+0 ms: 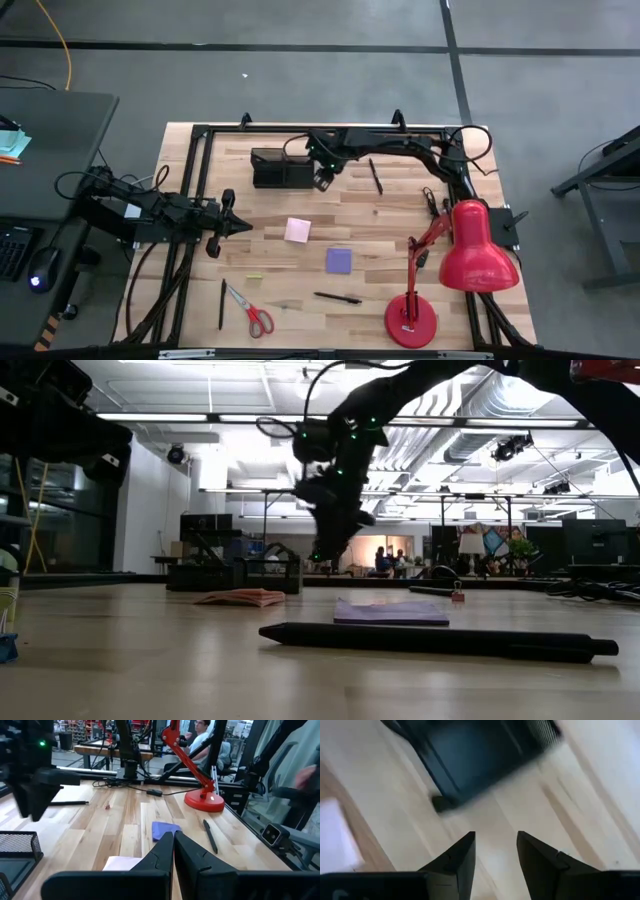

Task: Pick and place office supplies into organizer
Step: Put the black pen into the black desk organizer

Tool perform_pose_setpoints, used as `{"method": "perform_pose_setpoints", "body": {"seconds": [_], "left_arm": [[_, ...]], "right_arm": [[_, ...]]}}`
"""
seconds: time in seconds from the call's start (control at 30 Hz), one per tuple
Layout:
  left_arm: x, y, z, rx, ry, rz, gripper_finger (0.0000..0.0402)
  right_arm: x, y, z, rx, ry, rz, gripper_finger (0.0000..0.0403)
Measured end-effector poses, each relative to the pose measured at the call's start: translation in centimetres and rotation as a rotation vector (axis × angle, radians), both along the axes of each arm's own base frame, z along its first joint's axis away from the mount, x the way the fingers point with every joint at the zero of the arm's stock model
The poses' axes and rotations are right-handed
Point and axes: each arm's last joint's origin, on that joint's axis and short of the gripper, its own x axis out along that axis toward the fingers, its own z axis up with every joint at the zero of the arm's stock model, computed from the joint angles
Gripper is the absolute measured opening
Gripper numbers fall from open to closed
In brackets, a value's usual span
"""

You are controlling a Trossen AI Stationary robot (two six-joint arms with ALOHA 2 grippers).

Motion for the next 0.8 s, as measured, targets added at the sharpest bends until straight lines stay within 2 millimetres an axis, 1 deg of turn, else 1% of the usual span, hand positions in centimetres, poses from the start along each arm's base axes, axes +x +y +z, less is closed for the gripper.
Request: {"method": "perform_pose_setpoints", "body": {"seconds": [0.13,0.33,0.57,0.67,0.73,0.8], "left_arm": [[0.0,0.0,0.0,0.000,0.001,0.000,0.0001],[0.0,0.0,0.0,0.000,0.002,0.000,0.0001],[0.0,-0.1,0.0,-0.004,0.004,-0.022,0.0001],[0.0,-0.1,-0.1,-0.005,0.010,-0.045,0.0001],[0.0,-0.2,-0.1,-0.006,0.012,-0.059,0.0001],[0.0,-0.2,-0.1,-0.007,0.013,-0.063,0.0001]], "right_arm": [[-1.6,-0.8,-0.3,-0.007,0.145,-0.071,0.0138],[-2.5,-1.2,-0.4,0.002,0.221,-0.095,0.0138],[-2.3,-2.6,-0.3,0.017,0.125,-0.090,0.0138],[-1.5,-2.1,-1.1,0.059,0.021,-0.045,0.0138],[-1.5,-1.5,-1.8,0.088,0.002,-0.029,0.0137],[-1.9,-1.0,-2.3,0.090,0.020,-0.018,0.0137]]}}
